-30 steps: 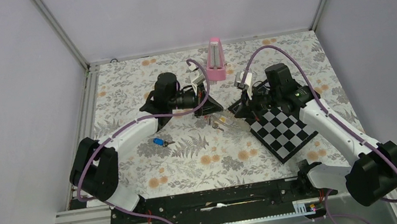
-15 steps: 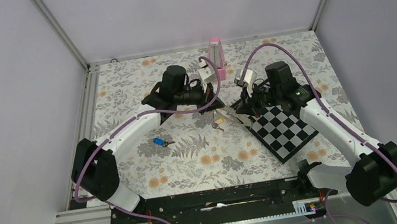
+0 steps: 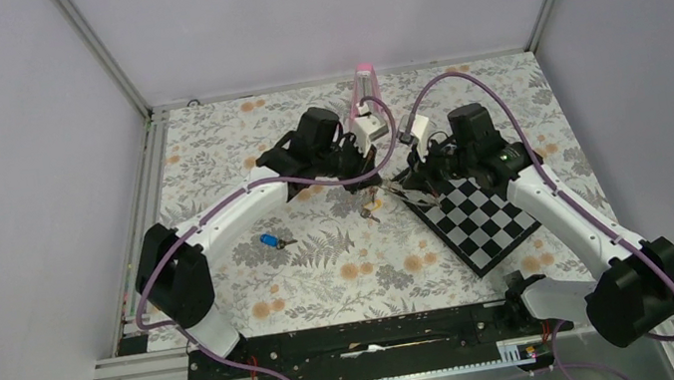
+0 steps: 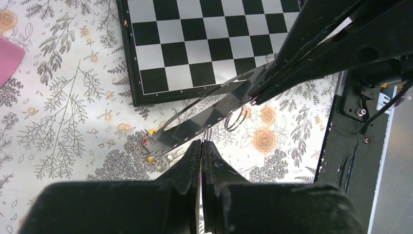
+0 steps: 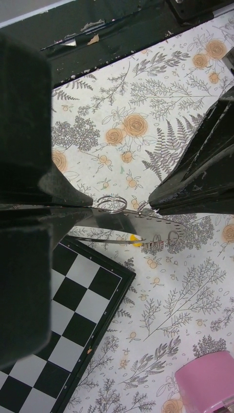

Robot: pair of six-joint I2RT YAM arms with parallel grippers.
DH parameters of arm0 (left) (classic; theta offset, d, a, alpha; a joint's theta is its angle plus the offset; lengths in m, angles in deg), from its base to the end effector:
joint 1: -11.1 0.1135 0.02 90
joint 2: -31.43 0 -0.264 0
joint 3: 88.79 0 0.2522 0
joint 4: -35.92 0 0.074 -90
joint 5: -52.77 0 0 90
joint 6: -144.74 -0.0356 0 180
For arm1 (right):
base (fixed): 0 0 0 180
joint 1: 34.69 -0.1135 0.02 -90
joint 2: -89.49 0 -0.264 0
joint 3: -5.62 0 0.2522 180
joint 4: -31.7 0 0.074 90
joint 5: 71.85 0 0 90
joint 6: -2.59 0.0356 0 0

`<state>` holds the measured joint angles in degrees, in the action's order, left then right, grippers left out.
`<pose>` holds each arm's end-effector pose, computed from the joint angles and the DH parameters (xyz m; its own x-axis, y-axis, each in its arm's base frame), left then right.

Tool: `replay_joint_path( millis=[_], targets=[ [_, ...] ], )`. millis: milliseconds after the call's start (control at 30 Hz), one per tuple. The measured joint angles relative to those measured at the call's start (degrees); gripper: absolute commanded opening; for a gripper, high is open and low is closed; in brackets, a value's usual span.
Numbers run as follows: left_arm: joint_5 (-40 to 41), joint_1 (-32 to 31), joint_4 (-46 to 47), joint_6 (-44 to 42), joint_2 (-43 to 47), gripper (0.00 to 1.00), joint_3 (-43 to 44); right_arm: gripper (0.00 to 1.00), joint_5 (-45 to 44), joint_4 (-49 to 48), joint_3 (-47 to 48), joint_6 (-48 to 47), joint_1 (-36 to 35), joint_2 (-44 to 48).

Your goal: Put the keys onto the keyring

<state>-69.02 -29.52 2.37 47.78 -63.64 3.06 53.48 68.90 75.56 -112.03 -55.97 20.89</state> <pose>0.2752 -0.2608 0.2999 -0.3451 0.4317 -0.8334 0.9223 0.3205 -0.2160 0.2342 0.1133 0.3048 -0.1910 -0.4391 -0.8779 -0.8936 0.4479 -0.0297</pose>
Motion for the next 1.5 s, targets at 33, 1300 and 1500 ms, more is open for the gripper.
replay_joint_path(
  millis=[33, 1300, 1500],
  targets=[
    [0.31, -0.11, -0.35, -0.07, -0.09, 0.0, 0.11, 0.0, -0.07, 0.0, 0.0, 0.09, -0.02, 0.0],
    [9.99, -2.12, -7.82, 4.46, -6.38, 0.0, 8.98, 0.0, -2.36, -3.17, 0.02, 1.29, -0.76, -0.42],
    [10.25, -2.12, -7.82, 4.13, -6.38, 0.0, 8.98, 0.0, -2.8, -3.19, 0.02, 1.36, -0.76, -0.76]
  ],
)
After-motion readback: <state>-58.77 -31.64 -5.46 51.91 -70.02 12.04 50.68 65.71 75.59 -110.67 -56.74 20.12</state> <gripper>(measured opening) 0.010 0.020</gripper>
